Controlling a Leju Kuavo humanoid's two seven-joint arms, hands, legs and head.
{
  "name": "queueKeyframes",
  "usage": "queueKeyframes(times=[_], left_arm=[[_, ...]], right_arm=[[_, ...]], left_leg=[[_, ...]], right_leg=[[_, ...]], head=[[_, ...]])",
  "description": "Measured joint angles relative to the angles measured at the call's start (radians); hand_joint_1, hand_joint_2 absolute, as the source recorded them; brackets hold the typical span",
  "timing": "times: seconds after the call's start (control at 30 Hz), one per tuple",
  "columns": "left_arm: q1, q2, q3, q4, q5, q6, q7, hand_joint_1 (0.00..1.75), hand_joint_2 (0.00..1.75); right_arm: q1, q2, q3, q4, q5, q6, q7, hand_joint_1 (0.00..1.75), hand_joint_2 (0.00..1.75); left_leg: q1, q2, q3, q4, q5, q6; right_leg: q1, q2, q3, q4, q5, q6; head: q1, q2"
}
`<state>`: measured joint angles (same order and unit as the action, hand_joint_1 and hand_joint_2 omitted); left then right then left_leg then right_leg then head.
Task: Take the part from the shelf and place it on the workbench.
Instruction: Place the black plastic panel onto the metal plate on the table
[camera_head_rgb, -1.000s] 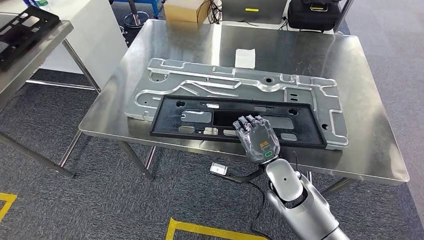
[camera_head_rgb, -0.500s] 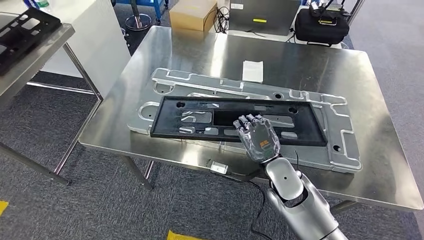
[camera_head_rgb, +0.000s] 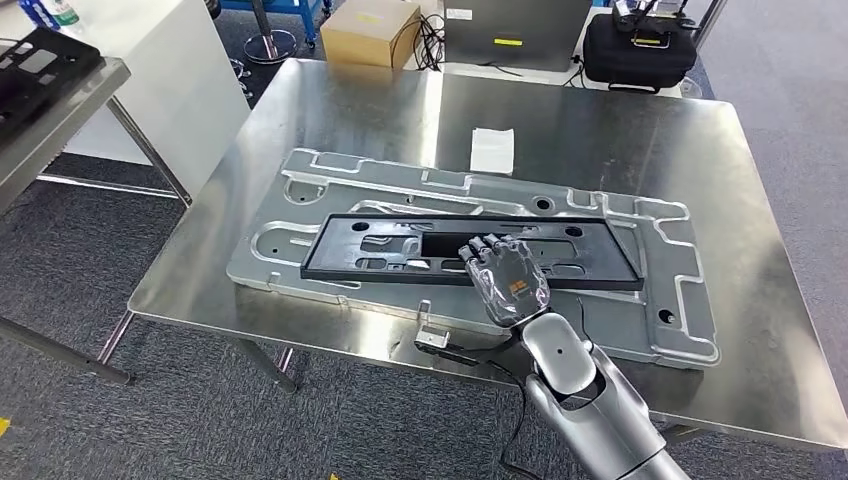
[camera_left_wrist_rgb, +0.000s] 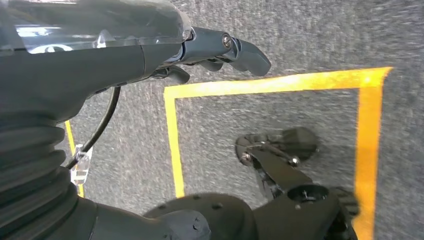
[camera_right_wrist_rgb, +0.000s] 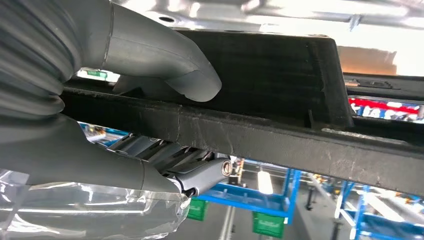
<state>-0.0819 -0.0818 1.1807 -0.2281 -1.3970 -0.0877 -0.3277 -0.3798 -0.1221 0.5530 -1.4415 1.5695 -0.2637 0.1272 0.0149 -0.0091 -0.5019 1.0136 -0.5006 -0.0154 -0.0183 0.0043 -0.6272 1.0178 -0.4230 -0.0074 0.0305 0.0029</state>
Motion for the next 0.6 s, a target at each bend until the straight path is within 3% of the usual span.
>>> queueKeyframes(times=[0.03,0.13,0.17,0.2,0.27,0.33,0.47,0.53,0.6], left_arm=[[0.0,0.0,0.0,0.0,0.0,0.0,0.0,0.0,1.75],[0.0,0.001,0.0,0.0,0.0,0.0,-0.002,0.0,1.75],[0.001,0.001,0.0,0.0,0.0,0.0,-0.002,0.0,1.75],[0.003,0.002,0.0,0.0,0.0,0.0,-0.002,0.0,1.75],[0.004,0.003,0.0,0.0,0.001,0.0,-0.001,0.0,1.75],[0.004,0.004,0.001,0.0,0.002,0.0,0.001,0.0,1.75],[0.006,0.005,0.001,0.0,0.003,0.0,0.003,0.0,1.75],[0.005,0.005,0.001,0.0,0.003,0.0,0.003,0.0,1.75],[0.003,0.005,0.001,0.0,0.004,0.0,0.003,0.0,1.75]], right_arm=[[-0.001,0.002,0.0,0.002,0.0,0.0,0.0,1.75,1.75],[-0.005,0.014,0.0,0.022,-0.002,-0.002,0.004,1.75,1.75],[-0.006,0.017,-0.001,0.031,-0.003,-0.003,0.005,1.75,1.75],[-0.005,0.018,-0.002,0.037,-0.003,-0.003,0.006,1.75,1.75],[-0.006,0.02,-0.006,0.045,-0.006,-0.004,0.006,1.75,1.75],[-0.006,0.021,-0.01,0.053,-0.011,-0.007,0.006,1.75,1.75],[-0.006,0.022,-0.019,0.066,-0.016,-0.013,0.003,1.75,1.75],[-0.009,0.022,-0.024,0.07,-0.017,-0.015,0.002,1.75,1.75],[-0.008,0.022,-0.025,0.073,-0.018,-0.016,0.001,1.75,1.75]], left_leg=[[0.001,0.001,-0.008,0.017,-0.002,-0.001],[0.002,0.002,-0.155,0.239,-0.076,-0.01],[0.002,0.003,-0.198,0.281,-0.084,-0.01],[0.002,0.003,-0.201,0.247,-0.055,-0.006],[-0.004,0.002,-0.165,0.109,0.047,0.009],[-0.011,0.003,-0.142,0.028,0.092,0.022],[-0.009,0.002,-0.114,0.001,0.09,0.041],[-0.006,0.002,-0.098,-0.007,0.086,0.048],[-0.006,0.002,-0.09,-0.007,0.076,0.052]], right_leg=[[-0.001,0.0,0.005,-0.002,-0.002,-0.003],[0.004,-0.001,0.04,-0.006,-0.03,-0.02],[0.008,0.0,0.055,-0.006,-0.043,-0.023],[0.01,0.002,0.069,-0.006,-0.054,-0.023],[0.013,0.002,0.093,-0.004,-0.073,-0.018],[0.015,0.003,0.103,-0.004,-0.088,-0.008],[0.014,0.002,0.103,0.03,-0.094,0.016],[0.011,0.001,0.054,0.118,-0.123,0.024],[0.009,0.001,-0.03,0.236,-0.172,0.031]], head=[[0.0,0.0],[-0.005,0.0],[-0.007,0.0],[-0.007,0.0],[-0.008,0.0],[-0.008,0.0],[-0.007,0.0],[-0.005,0.0],[-0.004,0.0]])
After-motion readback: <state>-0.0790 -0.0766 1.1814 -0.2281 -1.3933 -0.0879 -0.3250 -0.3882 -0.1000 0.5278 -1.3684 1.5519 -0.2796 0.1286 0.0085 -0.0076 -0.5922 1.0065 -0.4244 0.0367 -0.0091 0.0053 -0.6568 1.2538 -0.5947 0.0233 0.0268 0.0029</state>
